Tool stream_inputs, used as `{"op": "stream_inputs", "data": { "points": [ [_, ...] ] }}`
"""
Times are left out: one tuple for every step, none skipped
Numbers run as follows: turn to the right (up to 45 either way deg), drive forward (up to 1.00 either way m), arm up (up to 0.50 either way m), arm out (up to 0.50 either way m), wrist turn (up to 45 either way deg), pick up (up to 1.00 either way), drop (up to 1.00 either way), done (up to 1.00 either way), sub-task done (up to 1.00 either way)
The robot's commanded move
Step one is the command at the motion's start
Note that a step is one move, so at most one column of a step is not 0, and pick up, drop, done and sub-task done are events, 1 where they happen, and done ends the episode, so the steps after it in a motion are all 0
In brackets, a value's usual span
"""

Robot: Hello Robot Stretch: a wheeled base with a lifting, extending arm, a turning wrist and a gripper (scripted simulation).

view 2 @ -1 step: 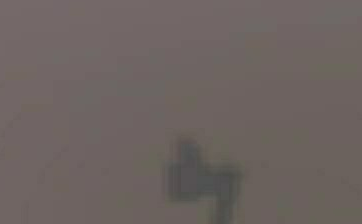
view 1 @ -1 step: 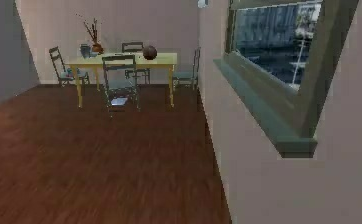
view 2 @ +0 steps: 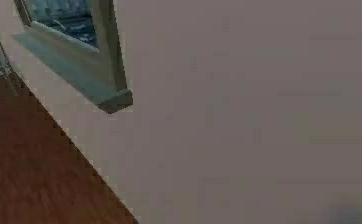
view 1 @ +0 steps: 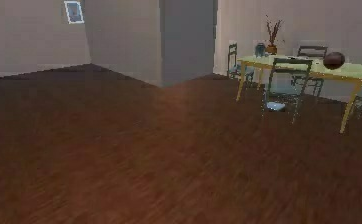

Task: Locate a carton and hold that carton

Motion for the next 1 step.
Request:
{"op": "stream_inputs", "data": {
  "points": [
    [-45.0,0.0,0.0,0.0,0.0,0.0,0.0,0.0,0.0]
  ]
}}
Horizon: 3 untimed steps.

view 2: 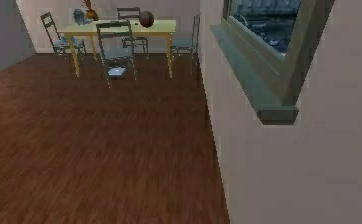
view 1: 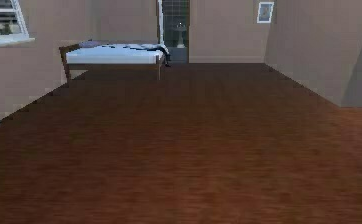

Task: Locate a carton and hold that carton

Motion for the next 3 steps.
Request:
{"op": "stream_inputs", "data": {
  "points": [
    [0.0,1.0,0.0,0.0,0.0,0.0,0.0,0.0,0.0],
    [0.0,1.0,0.0,0.0,0.0,0.0,0.0,0.0,0.0],
    [0.0,1.0,0.0,0.0,0.0,0.0,0.0,0.0,0.0]
  ]
}}
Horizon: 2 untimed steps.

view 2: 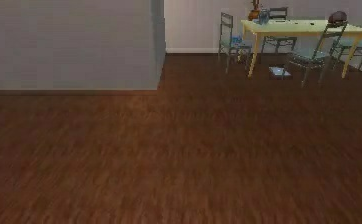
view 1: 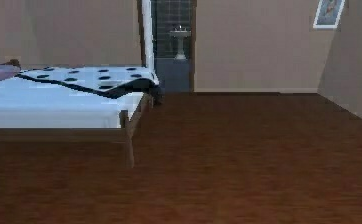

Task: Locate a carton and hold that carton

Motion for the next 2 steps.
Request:
{"op": "stream_inputs", "data": {
  "points": [
    [0.0,1.0,0.0,0.0,0.0,0.0,0.0,0.0,0.0],
    [0.0,1.0,0.0,0.0,0.0,0.0,0.0,0.0,0.0]
  ]
}}
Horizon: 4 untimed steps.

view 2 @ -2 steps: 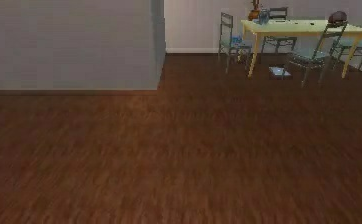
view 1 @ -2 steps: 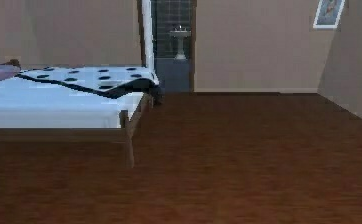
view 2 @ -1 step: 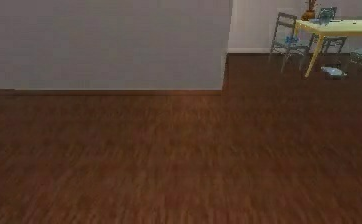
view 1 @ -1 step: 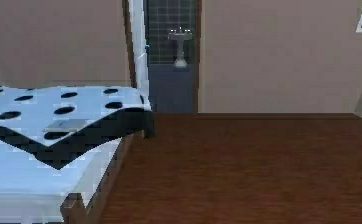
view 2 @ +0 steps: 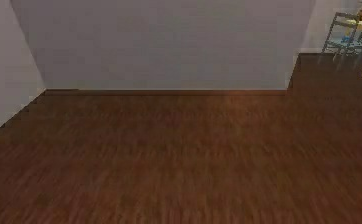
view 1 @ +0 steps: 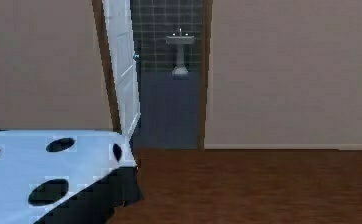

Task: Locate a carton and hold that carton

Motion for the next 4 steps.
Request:
{"op": "stream_inputs", "data": {
  "points": [
    [0.0,1.0,0.0,0.0,0.0,0.0,0.0,0.0,0.0],
    [3.0,0.0,0.0,0.0,0.0,0.0,0.0,0.0,0.0],
    [0.0,1.0,0.0,0.0,0.0,0.0,0.0,0.0,0.0],
    [6.0,0.0,0.0,0.0,0.0,0.0,0.0,0.0,0.0]
  ]
}}
